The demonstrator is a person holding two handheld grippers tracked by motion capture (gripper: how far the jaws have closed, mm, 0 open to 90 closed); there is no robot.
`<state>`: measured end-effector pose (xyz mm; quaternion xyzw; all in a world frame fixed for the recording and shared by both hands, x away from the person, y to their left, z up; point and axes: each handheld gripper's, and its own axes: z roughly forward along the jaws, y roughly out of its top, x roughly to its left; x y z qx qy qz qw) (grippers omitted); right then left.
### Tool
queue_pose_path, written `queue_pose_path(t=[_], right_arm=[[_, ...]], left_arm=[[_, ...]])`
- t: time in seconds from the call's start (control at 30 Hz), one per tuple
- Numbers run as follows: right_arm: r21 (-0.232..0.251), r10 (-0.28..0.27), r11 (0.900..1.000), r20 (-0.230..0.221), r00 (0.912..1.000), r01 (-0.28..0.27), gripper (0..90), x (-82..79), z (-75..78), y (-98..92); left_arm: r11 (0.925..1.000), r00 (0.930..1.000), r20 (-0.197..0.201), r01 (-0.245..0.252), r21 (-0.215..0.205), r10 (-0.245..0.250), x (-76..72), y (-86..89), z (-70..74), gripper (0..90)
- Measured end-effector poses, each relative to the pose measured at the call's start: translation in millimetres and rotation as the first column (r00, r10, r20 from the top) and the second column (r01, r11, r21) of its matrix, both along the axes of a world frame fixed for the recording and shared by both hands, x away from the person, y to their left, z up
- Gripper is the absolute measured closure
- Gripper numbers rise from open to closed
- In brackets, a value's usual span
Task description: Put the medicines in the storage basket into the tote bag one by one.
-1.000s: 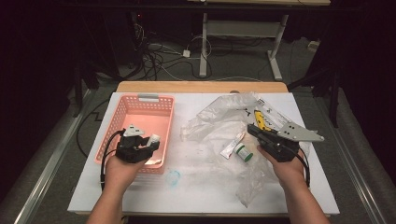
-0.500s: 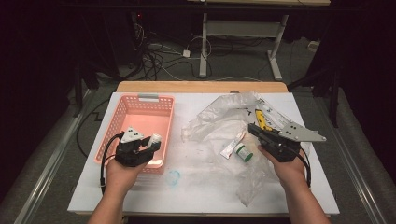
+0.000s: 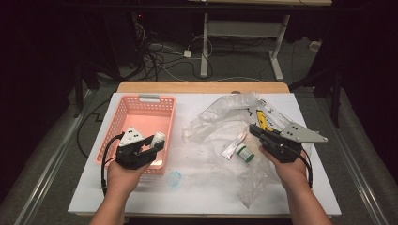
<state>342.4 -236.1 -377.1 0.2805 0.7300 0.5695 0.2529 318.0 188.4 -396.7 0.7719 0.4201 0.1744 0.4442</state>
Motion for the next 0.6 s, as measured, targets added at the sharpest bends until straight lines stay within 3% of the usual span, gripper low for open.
queue_pose_path(t=[0.2, 0.6], right_arm=[[0.001, 0.001, 1.0, 0.001, 1.0, -0.001, 90.0, -0.1, 0.0, -0.5], [-0.002, 0.006, 1.0, 0.001, 1.0, -0.006, 90.0, -0.3, -0.2, 0.2]], left_arm=[[0.9987, 0.9991, 0.007, 0.042, -0.029, -0.042, -5.3, -11.9, 2.9, 57.9], [0.993, 0.9933, -0.005, 0.116, -0.023, -0.116, -10.5, -41.2, -4.8, 57.9]])
